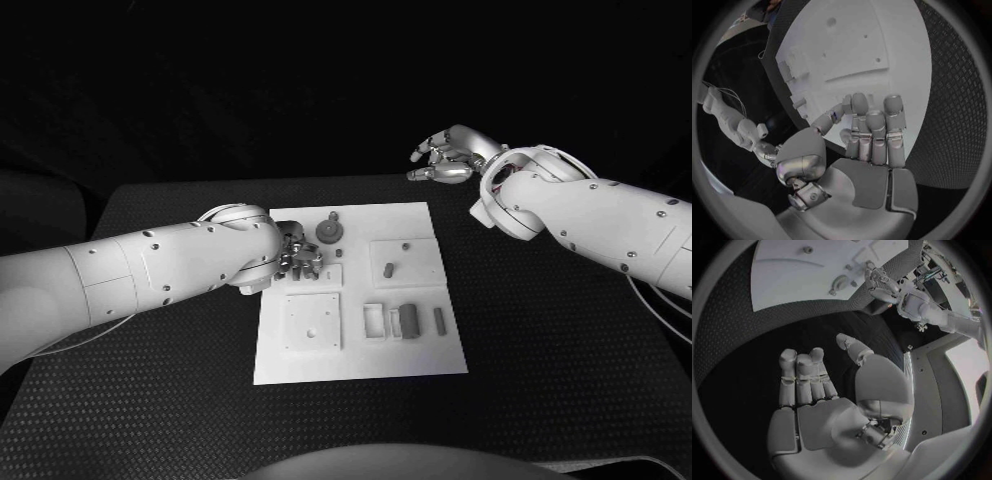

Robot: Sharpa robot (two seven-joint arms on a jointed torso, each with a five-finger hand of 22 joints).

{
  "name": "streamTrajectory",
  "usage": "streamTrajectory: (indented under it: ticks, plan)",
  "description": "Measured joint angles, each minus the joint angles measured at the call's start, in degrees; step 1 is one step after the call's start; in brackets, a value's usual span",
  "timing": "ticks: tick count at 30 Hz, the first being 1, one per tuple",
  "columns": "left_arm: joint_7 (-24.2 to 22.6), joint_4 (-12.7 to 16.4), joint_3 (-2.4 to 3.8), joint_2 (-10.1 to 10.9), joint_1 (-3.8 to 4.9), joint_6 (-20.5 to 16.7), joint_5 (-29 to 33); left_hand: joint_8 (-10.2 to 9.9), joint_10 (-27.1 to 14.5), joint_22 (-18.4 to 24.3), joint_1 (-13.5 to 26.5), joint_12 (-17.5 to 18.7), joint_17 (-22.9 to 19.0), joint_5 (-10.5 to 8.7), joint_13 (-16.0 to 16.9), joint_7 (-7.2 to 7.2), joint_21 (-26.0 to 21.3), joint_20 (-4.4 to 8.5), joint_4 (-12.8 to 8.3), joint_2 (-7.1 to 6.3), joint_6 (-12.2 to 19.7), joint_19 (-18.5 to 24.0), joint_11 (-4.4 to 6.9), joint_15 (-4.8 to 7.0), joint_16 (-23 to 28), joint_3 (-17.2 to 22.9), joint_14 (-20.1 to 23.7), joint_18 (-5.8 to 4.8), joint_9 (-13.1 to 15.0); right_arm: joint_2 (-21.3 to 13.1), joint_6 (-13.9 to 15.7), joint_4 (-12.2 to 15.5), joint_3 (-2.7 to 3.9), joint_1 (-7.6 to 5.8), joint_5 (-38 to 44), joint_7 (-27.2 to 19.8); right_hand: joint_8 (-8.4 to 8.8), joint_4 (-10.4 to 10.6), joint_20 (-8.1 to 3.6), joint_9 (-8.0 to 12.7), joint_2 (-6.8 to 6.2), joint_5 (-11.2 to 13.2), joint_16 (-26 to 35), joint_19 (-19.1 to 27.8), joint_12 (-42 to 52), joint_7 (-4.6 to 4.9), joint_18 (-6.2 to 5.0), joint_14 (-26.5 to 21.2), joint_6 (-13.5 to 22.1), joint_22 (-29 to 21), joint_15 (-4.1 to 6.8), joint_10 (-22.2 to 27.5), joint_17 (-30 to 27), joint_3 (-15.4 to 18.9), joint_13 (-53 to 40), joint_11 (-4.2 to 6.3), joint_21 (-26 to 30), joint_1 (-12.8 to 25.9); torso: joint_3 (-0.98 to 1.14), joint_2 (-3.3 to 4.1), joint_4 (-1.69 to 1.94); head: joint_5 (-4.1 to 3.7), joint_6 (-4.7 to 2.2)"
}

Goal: Assemble the parts on the task board

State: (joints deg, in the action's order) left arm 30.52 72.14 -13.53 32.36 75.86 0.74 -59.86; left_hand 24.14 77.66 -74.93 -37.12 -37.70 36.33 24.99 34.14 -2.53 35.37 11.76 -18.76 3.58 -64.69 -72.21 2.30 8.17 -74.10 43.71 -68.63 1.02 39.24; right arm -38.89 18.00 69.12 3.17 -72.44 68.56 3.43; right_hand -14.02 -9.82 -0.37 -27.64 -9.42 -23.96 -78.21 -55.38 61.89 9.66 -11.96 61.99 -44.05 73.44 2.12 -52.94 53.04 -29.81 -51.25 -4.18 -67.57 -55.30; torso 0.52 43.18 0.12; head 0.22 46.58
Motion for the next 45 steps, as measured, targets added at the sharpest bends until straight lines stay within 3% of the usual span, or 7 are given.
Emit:
streamTrajectory:
  ticks: [45]
  plan:
    - [-0.52, 0.52, -0.11, 0.62, -0.23, -1.78, 0.92, 0.00, 0.00, 0.03, 0.11, -0.23, -0.43, -0.28, 0.00, 0.00, 0.44, 0.00, 0.00, 0.11, 0.00, 0.00, 0.01, 0.00, -0.45, 0.00, 0.00, 0.00, 0.39, 0.01, -0.53, -0.23, 0.00, 0.00, -0.02, 0.00, 0.00, 0.00, 0.01, 0.09, 0.22, 0.00, 0.00, 0.01, 0.00, 0.00, -0.01, 0.00, 0.00, -0.04, 0.00, 0.00, -0.04, 0.00, 0.09, 0.00, 0.00, 0.22, 0.06, -0.01, 0.02, -0.15, 0.30]
